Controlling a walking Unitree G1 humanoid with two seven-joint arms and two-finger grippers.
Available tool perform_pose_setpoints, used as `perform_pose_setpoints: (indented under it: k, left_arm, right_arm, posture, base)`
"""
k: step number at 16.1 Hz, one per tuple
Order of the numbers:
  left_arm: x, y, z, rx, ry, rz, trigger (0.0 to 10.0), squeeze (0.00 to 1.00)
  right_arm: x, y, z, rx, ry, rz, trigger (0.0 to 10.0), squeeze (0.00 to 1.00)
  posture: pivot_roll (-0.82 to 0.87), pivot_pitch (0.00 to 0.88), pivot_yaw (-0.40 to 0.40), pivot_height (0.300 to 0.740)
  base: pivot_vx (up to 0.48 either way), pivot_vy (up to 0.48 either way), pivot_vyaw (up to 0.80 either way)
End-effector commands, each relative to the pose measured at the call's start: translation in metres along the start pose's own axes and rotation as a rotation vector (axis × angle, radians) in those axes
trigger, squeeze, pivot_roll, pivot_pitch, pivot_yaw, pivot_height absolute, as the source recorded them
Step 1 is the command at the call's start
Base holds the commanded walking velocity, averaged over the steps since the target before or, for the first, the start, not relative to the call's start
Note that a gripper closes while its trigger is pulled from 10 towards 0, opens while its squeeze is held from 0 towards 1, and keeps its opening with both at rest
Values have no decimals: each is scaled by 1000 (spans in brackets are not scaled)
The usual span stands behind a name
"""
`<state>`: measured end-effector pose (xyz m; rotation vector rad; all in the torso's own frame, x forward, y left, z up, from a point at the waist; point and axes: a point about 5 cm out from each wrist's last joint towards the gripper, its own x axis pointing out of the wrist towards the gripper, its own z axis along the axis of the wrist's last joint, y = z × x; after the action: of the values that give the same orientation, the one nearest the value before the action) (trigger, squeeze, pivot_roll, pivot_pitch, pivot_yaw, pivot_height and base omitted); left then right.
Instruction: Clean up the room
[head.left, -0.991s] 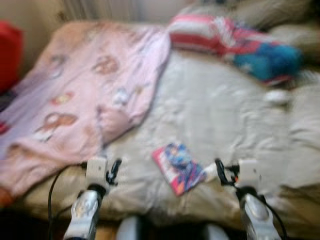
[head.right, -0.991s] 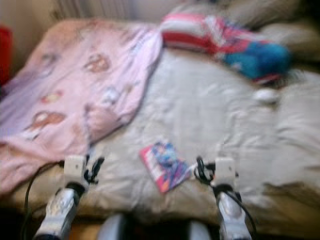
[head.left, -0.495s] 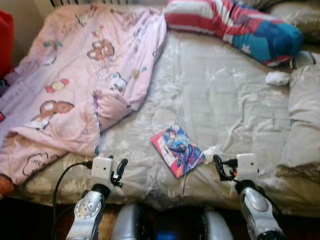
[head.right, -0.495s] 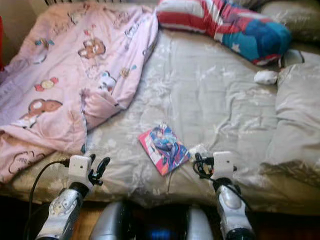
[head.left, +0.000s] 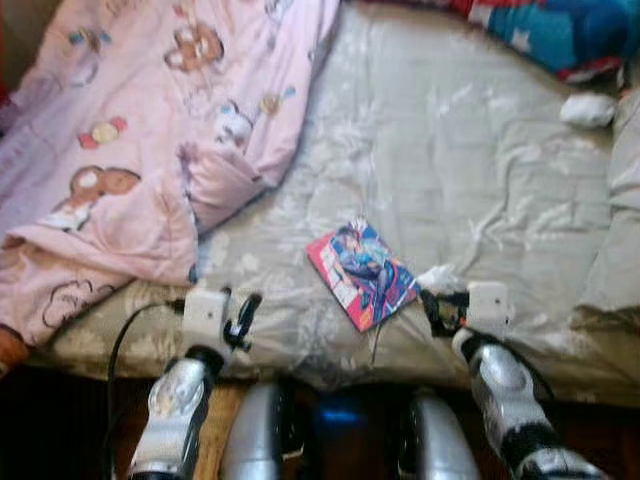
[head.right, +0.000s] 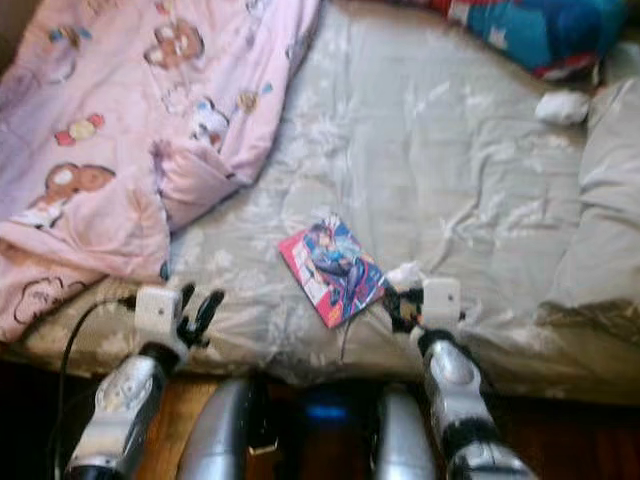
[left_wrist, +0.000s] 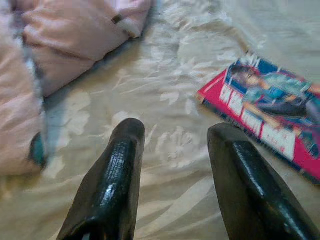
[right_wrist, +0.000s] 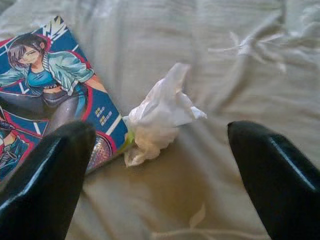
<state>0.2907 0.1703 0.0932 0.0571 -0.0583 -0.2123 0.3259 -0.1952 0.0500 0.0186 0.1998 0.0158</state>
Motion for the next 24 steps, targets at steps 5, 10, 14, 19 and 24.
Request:
perform_pose_setpoints:
  k: [5,10,14,19,24]
  left_arm:
    - [-6,-3,26,-9,-28,-20,10000,0]
    - [-19,-6,42,-13,-28,-23,10000,0]
    - [-30,-1,40,-7,10,-3,10000,0]
    - [-41,0,42,-9,50,5,10000,0]
    - [-47,2,41,-10,71,18,10000,0]
  right_arm:
    - [12,6,8,117,42,-16,10000,0]
    - [16,2,13,75,75,-45,6667,0]
    - [14,-3,9,64,105,-73,0,0]
    - [9,-10,-2,71,132,-129,0,0]
    - [8,-12,-3,72,138,-146,0,0]
  posture:
    - [151,502,76,636]
    - [193,557,93,636]
    - [201,570,94,636]
    - [205,583,98,636]
    - [206,591,95,636]
  base:
    - [0,0,0]
    - [0,0,0]
    - [0,0,0]
    - [0,0,0]
    - [0,0,0]
